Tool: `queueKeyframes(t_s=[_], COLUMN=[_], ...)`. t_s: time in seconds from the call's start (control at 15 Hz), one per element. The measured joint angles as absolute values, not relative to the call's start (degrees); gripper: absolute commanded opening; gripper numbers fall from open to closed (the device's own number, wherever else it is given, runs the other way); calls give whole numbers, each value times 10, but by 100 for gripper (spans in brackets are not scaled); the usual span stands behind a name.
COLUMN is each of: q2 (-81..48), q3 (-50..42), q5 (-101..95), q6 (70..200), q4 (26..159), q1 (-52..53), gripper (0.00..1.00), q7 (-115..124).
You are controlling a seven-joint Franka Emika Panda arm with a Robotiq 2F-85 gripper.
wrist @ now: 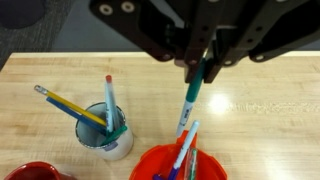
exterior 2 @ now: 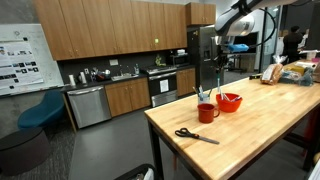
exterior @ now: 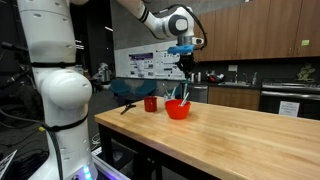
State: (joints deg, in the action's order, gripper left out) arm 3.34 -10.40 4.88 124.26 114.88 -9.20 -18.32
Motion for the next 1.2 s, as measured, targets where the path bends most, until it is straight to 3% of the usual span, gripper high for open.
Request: queueKeyframes(t_s=[1.2], q2=[27], q3=[-99], q5=[27], q6=[1237], q4=[1161], q1=[-90], gripper=[3], q7=[-162])
